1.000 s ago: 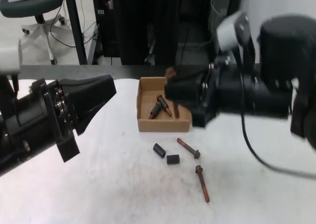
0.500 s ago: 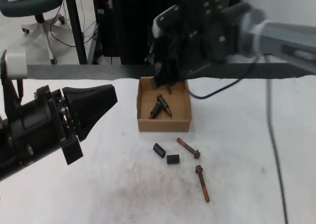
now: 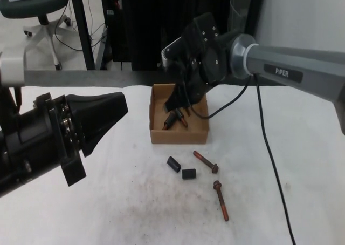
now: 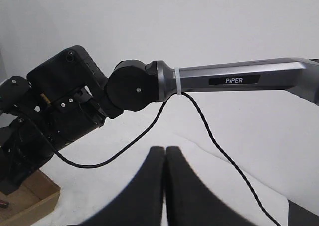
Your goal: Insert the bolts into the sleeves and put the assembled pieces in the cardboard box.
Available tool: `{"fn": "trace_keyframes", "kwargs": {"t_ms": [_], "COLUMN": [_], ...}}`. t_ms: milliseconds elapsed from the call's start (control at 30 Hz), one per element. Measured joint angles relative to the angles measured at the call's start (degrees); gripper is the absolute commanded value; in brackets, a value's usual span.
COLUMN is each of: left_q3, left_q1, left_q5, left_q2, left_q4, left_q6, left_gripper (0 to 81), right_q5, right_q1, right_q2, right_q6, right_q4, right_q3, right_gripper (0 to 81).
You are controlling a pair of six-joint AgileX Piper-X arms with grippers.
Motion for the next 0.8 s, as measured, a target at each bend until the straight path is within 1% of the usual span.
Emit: {"fn": "trace_keyframes", "kwargs": {"t_ms": [233, 367, 400, 433, 467, 600, 633, 667, 800], "left_q3": [0.0, 0.0, 0.0, 0.0, 0.0, 0.0, 0.0, 0.0, 0.0], "left_q1": [0.0, 0.0, 0.0, 0.0, 0.0, 0.0, 0.0, 0.0, 0.0], "left_q5": [0.06, 0.06, 0.06, 0.06, 0.06, 0.06, 0.3, 0.54, 1.36], "left_q2": [0.0, 0.0, 0.0, 0.0, 0.0, 0.0, 0.0, 0.0, 0.0], "left_q4": [0.32, 0.92, 0.92, 0.92, 0.92, 0.99, 0.99, 1.07, 1.07], "left_q6": [0.0, 0.0, 0.0, 0.0, 0.0, 0.0, 0.0, 0.0, 0.0], "left_gripper": [0.3, 0.3, 0.3, 0.3, 0.3, 0.3, 0.3, 0.3, 0.3], "right_q5": [0.57, 0.98, 1.04, 1.01, 1.01, -2.42, -3.66, -4.64, -5.13], "right_q1": [-2.56, -3.31, -3.3, -3.3, -3.3, -3.3, -3.3, -3.3, -3.3], "right_q2": [0.47, 0.47, 0.47, 0.47, 0.47, 0.47, 0.47, 0.47, 0.47], "right_q6": [0.0, 0.0, 0.0, 0.0, 0.0, 0.0, 0.0, 0.0, 0.0], "right_q4": [-0.13, -0.13, -0.13, -0.13, -0.13, 0.09, 0.42, 1.01, 2.39], "right_q3": [-0.01, -0.1, -0.1, -0.1, -0.1, -0.1, -0.1, -0.1, -0.1], "right_gripper": [0.8, 0.3, 1.4, 3.9, 8.0, 31.6, 34.9, 36.7, 35.5]}}
